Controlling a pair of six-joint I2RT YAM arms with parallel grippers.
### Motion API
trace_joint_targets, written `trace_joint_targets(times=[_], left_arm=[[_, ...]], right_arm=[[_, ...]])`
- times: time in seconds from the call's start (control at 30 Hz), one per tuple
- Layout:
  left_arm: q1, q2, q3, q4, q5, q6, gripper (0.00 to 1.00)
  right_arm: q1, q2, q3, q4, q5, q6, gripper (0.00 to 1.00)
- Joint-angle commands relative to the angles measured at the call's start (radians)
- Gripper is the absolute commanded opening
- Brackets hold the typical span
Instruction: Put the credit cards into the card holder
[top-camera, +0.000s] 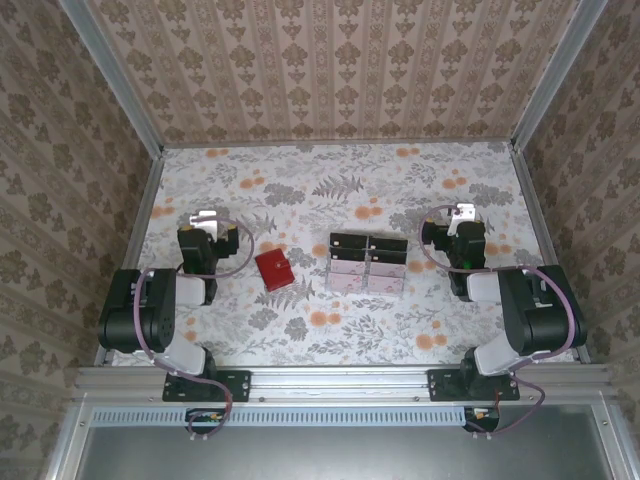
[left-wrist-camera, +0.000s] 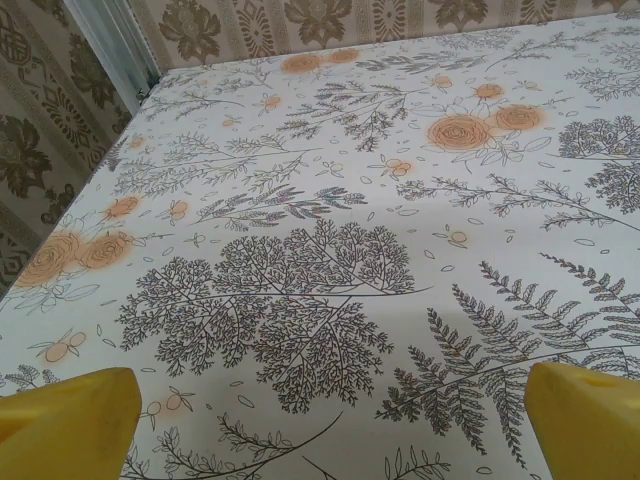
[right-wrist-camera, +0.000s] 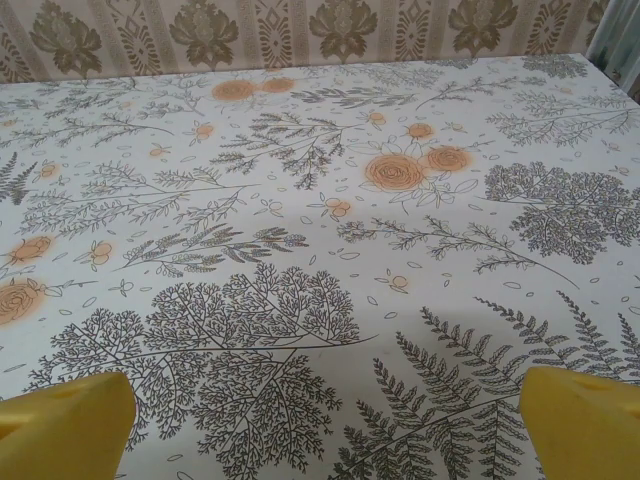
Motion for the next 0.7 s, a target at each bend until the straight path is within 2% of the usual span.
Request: trace_joint_targets(times=[0.0, 0.67], left_arm=[[0.001, 0.001, 0.014, 0.012, 0.011, 0.018, 1.00], [0.010, 0.002, 0.021, -0.004, 0.021, 0.010, 1.00]], right_arm=[[0.004, 0.002, 0.006, 0.007, 0.001, -0.011, 1.00], [0.003, 0.005, 0.007, 0.005, -0.006, -0.010, 1.00]])
